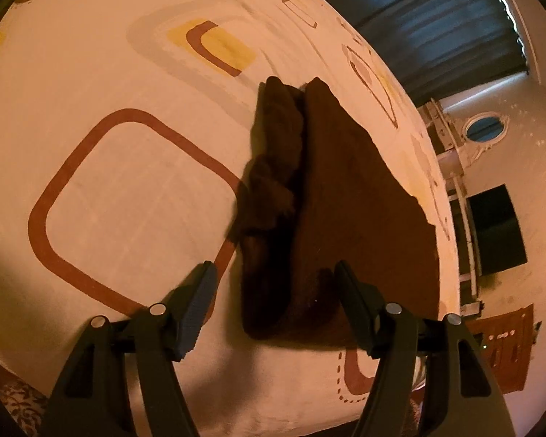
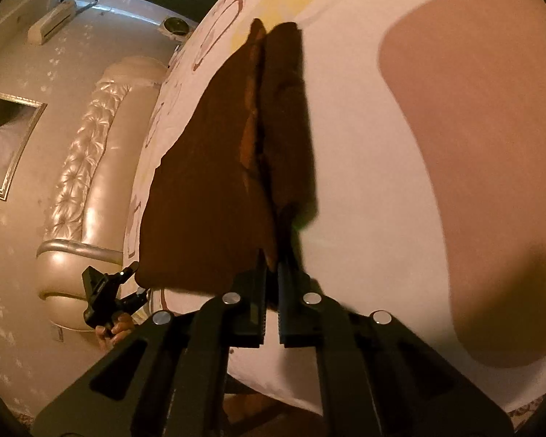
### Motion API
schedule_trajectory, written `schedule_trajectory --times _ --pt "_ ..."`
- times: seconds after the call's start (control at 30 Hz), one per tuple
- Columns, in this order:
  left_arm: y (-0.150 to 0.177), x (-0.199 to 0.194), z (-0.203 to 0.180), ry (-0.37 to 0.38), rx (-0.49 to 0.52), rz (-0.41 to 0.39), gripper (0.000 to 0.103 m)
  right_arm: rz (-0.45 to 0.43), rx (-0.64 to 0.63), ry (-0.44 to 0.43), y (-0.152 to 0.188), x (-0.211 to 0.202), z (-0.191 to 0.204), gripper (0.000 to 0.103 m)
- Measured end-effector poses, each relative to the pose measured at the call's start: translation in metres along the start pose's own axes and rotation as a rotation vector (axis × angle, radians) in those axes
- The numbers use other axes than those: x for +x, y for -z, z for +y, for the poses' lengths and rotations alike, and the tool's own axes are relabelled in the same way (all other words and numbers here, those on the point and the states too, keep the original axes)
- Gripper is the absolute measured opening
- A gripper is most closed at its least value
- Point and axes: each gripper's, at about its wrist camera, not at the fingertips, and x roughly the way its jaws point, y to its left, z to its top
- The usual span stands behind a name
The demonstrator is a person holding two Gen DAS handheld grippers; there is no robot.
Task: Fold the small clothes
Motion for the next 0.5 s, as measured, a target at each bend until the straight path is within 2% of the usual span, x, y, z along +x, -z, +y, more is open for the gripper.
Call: schedule_trajectory --times 0.1,0.23,0.5 --pt "0.0 0.005 -0.005 -0.057 0.043 0.001 0.062 -0.012 0.004 -0.009 0.0 0.002 -0.001 0.003" --pt "0.004 0.005 -0.007 -0.143 0.096 0.003 0.046 -0.015 -0.017 0.002 0.003 0.0 0.007 0.003" --pt "0.004 0.008 -0.008 -0.176 0.146 0.005 0.038 -0.015 0.0 -0.022 0.006 -0.003 -0.001 0.003"
